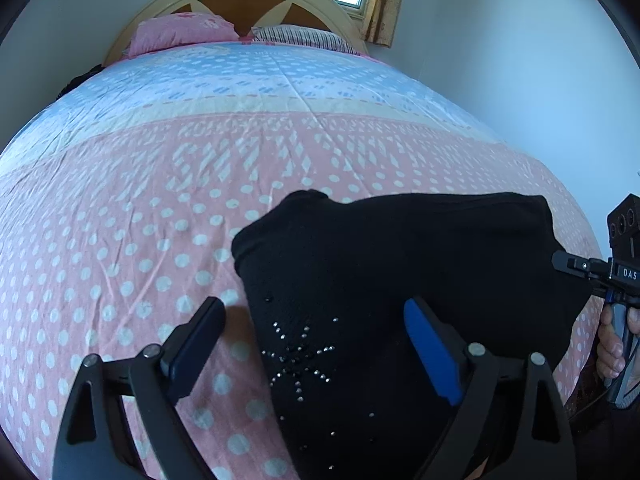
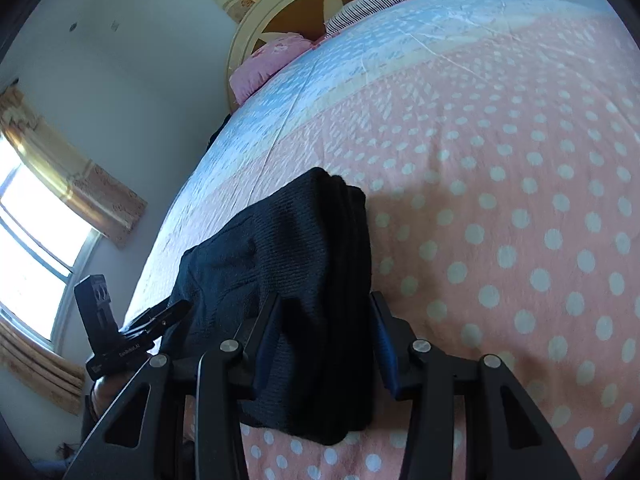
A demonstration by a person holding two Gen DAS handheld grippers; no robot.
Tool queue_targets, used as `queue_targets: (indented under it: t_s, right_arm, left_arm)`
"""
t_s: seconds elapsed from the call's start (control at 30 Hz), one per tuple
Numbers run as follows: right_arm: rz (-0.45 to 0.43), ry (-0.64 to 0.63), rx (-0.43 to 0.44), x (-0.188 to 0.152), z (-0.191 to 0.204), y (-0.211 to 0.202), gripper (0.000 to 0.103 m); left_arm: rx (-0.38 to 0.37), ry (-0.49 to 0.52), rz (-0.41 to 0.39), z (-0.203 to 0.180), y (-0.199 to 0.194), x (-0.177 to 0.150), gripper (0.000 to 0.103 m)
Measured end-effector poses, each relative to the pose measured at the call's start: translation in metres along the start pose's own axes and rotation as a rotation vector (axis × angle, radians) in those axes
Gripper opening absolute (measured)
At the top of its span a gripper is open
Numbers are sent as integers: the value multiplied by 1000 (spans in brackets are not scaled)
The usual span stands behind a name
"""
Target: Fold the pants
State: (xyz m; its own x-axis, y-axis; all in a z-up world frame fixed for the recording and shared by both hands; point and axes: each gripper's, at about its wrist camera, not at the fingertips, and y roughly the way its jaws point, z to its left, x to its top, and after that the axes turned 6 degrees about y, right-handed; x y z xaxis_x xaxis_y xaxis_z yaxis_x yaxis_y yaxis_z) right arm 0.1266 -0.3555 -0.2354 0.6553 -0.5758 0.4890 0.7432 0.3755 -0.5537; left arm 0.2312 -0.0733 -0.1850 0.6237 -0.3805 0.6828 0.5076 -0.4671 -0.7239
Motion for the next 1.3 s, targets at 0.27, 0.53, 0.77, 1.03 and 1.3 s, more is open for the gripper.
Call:
queue_targets:
  t_s: [0.27, 0.53, 0.77, 1.03, 1.3]
  right_arm:
    - [-16, -22, -14, -3, 3, 0, 42]
    - [-45, -69, -42, -7, 11, -1, 36]
    - [-72, -119, -68, -11, 22, -6, 29]
    - [-97, -167, -84, -12, 40, -14, 27]
    - [-106, -204, -63, -6, 58, -17, 26]
  left_arm:
    - [-40, 26, -14, -6, -1, 1, 74]
    - [-55, 60, -41, -14, -6, 0, 46]
    - [-37, 72, -73, -16, -16, 0, 20]
    - [-30, 81, -103, -17, -33, 3, 18]
    - [-30, 98, -135, -16, -53, 9, 17]
